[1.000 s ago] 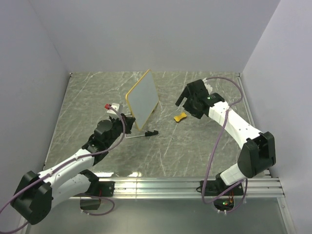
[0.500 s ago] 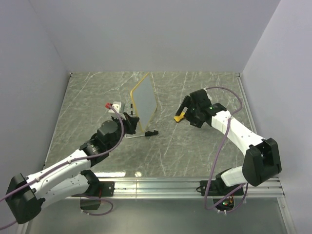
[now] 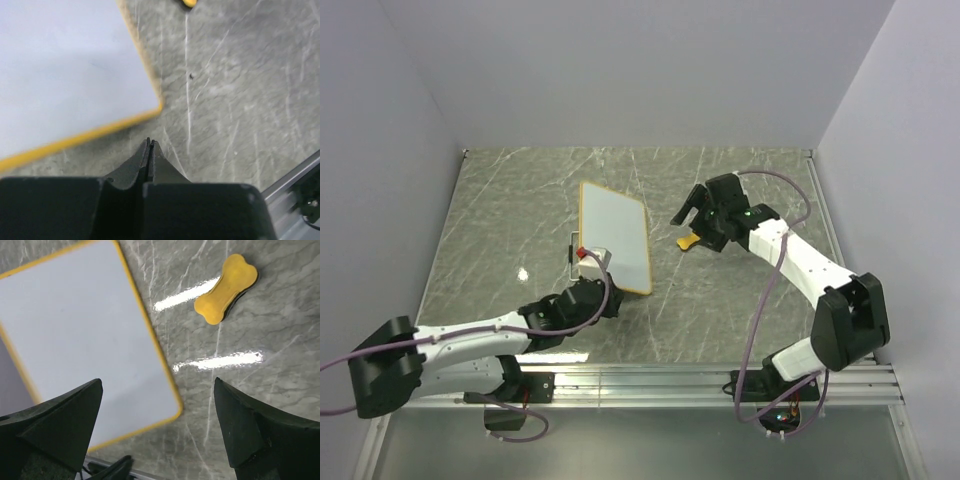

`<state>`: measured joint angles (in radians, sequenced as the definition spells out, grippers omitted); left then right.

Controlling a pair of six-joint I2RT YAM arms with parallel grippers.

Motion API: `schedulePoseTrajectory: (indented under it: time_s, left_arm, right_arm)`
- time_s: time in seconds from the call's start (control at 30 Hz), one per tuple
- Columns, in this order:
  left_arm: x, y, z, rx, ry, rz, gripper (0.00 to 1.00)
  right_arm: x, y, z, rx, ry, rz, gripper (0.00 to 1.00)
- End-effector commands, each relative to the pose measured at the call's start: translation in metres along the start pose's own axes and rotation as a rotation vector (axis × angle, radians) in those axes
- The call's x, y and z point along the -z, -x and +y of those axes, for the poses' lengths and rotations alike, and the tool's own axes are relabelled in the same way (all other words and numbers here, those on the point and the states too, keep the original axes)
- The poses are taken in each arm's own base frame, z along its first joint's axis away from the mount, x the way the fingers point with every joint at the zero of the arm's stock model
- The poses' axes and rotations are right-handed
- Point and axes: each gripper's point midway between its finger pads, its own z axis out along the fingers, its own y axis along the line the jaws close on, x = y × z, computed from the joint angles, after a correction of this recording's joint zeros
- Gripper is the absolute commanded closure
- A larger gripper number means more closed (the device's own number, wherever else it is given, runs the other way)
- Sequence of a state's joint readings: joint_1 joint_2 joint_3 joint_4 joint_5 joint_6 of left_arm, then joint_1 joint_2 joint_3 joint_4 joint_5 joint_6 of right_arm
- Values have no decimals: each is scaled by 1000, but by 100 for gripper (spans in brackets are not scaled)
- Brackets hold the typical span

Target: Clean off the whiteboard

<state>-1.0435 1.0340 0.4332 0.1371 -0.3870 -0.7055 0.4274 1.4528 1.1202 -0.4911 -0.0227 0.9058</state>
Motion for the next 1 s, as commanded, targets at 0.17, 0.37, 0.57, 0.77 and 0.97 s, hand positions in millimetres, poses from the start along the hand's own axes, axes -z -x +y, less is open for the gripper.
schedulePoseTrajectory:
  time_s: [0.17, 0.37, 0.57, 0.77, 0.97]
  left_arm:
    - [-16, -10, -11, 51, -45, -23, 100]
    - [2, 28, -29, 49, -96, -90, 84]
    - [47, 96, -3, 116, 115, -171, 1]
    - [70, 157, 16, 42, -36, -292, 1]
    - [12, 162, 41, 96, -191, -146, 9]
  right_arm:
    - [-24, -26, 65, -24, 165, 112, 2]
    - [-55, -53, 87, 28, 146, 185, 4]
    - [-77, -66, 73, 13, 112, 222, 5]
    - [-88, -77, 54, 30, 65, 232, 5]
    - [-80, -70, 35, 63, 23, 204, 5]
